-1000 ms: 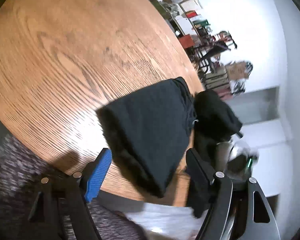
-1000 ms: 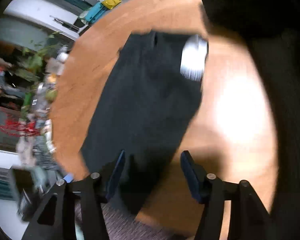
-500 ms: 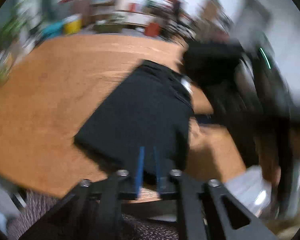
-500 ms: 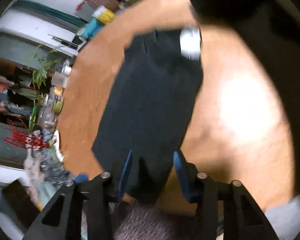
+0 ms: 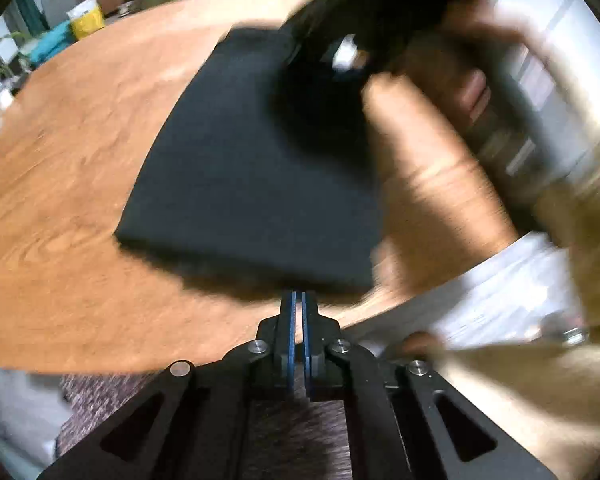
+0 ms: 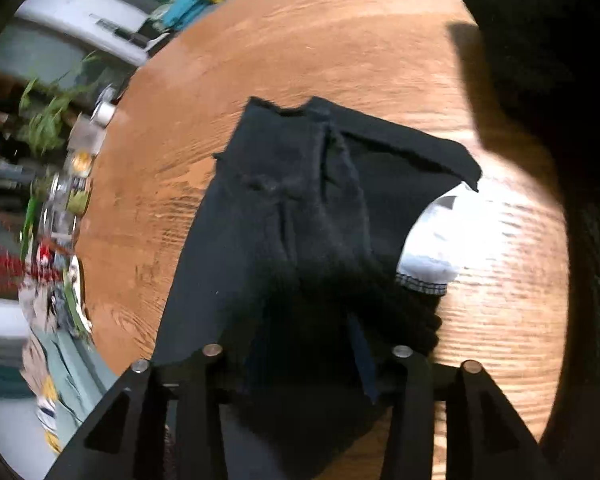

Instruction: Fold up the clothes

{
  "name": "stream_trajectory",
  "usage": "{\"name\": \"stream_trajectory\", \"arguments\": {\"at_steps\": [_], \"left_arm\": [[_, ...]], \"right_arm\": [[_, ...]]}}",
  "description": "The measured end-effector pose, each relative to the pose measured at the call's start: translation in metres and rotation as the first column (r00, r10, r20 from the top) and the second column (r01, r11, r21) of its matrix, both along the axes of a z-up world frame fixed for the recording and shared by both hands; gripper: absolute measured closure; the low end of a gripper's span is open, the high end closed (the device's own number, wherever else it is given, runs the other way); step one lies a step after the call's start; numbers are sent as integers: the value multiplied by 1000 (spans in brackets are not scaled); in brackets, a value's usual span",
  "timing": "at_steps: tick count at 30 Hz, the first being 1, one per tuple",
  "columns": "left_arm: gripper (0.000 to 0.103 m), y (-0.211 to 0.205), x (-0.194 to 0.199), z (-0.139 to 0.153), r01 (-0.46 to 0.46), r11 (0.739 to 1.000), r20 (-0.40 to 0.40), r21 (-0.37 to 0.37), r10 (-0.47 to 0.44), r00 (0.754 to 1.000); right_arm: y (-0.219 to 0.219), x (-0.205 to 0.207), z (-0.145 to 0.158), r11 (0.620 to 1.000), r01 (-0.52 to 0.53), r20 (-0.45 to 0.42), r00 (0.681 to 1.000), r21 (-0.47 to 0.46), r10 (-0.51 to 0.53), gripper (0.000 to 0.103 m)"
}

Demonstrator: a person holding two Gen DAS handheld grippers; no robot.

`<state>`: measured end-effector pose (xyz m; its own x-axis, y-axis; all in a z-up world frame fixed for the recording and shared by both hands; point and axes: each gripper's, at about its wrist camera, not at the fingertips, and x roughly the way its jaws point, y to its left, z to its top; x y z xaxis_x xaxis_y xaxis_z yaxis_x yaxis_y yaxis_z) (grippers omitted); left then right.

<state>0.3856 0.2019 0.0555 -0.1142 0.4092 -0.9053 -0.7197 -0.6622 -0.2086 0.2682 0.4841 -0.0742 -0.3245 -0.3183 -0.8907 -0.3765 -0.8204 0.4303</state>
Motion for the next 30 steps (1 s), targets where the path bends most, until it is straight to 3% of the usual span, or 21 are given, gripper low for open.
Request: {"name": "stream_trajectory", "arguments": {"at_steps": [1, 2, 4, 7, 11, 16, 17, 19, 21, 22, 24, 25, 26, 27, 28, 30], "left_arm": [[100, 6, 0, 8, 18, 999, 1, 47, -18, 1000], [100, 18, 2, 10, 43, 998, -20, 48, -42, 999], [100, 45, 5, -6, 101, 995, -38, -13, -102, 994], [101, 62, 11, -45, 120, 983, -37, -137, -126, 991], [101, 33, 20, -45, 111, 980, -46, -163, -120, 992], [101, -14, 22, -50, 59, 967, -10, -248, -63, 998], [101, -24, 20, -47, 41, 973, -1, -229, -42, 999], [101, -42, 15, -31, -9, 993, 22, -121, 11, 1000], [99, -62, 7, -15, -87, 996, 63, 29, 85, 994], [95, -73, 3, -9, -139, 984, 96, 108, 129, 987], [70, -98, -7, -7, -269, 934, 205, 237, 222, 953], [42, -108, -12, -9, -347, 895, 267, 280, 274, 924], [28, -116, -18, -15, -432, 848, 328, 307, 332, 885], [28, -123, -24, -19, -495, 805, 378, 325, 369, 849], [28, -127, -31, -23, -539, 771, 418, 339, 389, 821], [28, -136, -40, -33, -623, 705, 491, 339, 432, 756]], "right_arm": [[-3, 3, 1, 1000, -15, -12, 1000, 18, 15, 44], [-12, -2, 1, 999, -29, -22, 999, 39, 29, 39], [-22, -5, 1, 997, -45, -23, 999, 69, 47, 37], [-15, -6, 1, 999, -30, -8, 1000, 29, 30, 36], [9, 0, 0, 997, 6, 4, 1000, -83, -6, 44], [15, 4, -4, 990, 12, -13, 1000, -138, -14, 50], [15, 4, -5, 990, 13, -19, 1000, -143, -16, 50], [14, 5, -6, 989, 17, -29, 999, -149, -22, 50], [15, 10, -6, 986, 45, -34, 998, -164, -51, 51], [16, 15, -5, 983, 72, -31, 996, -169, -78, 53], [13, 38, 0, 976, 128, -20, 991, -177, -134, 52], [6, 55, 6, 971, 145, -38, 987, -189, -155, 51], [-1, 71, 11, 969, 158, -62, 983, -188, -173, 50], [-8, 87, 16, 968, 171, -86, 978, -183, -189, 49], [-15, 100, 20, 967, 185, -91, 975, -174, -203, 40], [-34, 123, 18, 956, 190, -68, 975, -224, -210, 39]]}}
